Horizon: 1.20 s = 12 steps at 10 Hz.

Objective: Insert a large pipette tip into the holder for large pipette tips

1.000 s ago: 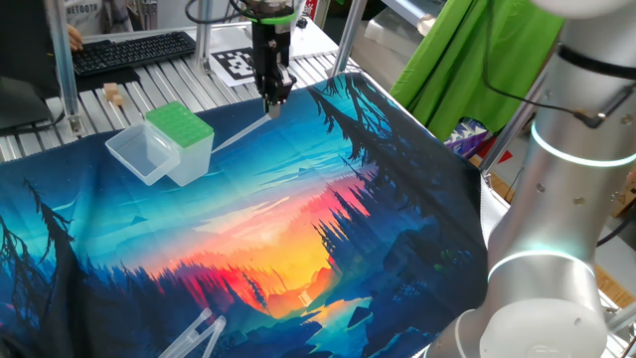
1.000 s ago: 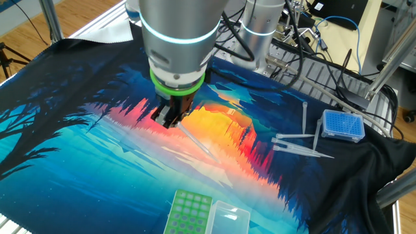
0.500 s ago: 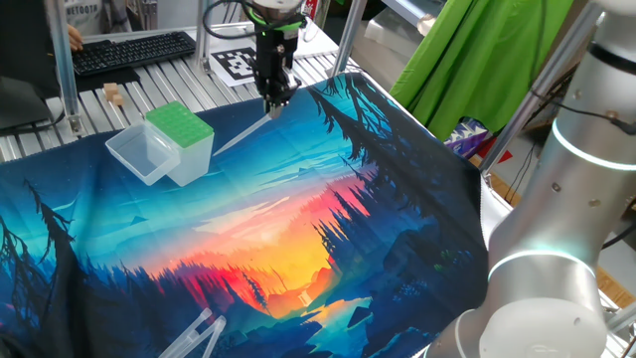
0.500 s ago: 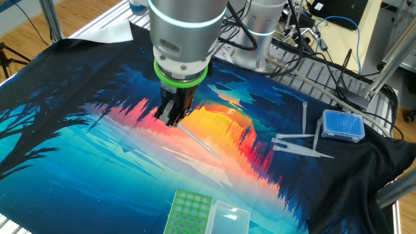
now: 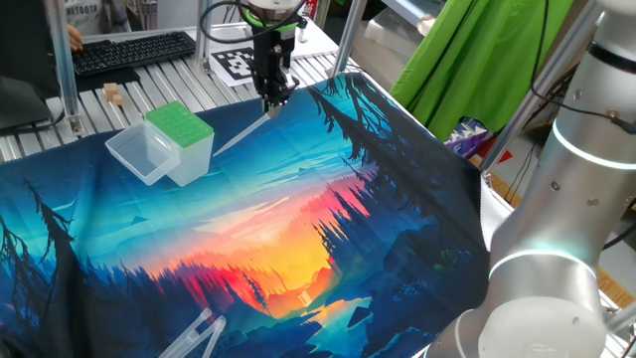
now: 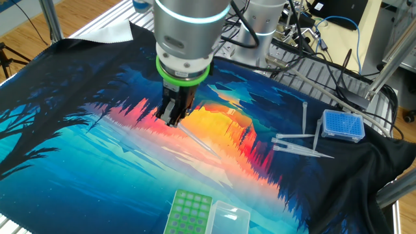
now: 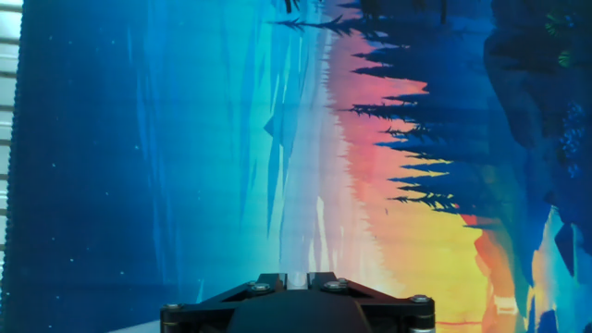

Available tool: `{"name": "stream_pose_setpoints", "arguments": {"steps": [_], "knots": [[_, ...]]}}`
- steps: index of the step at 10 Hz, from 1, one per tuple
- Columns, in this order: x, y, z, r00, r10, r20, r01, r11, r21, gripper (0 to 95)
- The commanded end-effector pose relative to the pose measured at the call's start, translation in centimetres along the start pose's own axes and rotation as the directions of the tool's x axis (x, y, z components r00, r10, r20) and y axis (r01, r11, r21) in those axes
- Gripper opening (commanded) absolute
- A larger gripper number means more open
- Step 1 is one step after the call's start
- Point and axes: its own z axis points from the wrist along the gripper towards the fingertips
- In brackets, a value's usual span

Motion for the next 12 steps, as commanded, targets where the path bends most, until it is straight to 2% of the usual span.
{"name": "stream_pose_setpoints", "arguments": {"steps": [1,5,8,9,12], "knots": [[-0.06,-0.24,0.04,1.000,-0.017,0.006,0.017,1.000,-0.002,0.0],[-0.06,-0.24,0.04,0.999,-0.049,0.015,0.049,0.999,0.000,0.0],[-0.06,-0.24,0.04,0.996,-0.088,-0.006,0.088,0.996,-0.007,0.0],[-0.06,-0.24,0.04,0.994,-0.110,-0.021,0.110,0.994,-0.014,0.0],[-0.06,-0.24,0.04,0.997,-0.078,-0.017,0.078,0.997,-0.010,0.0]]}}
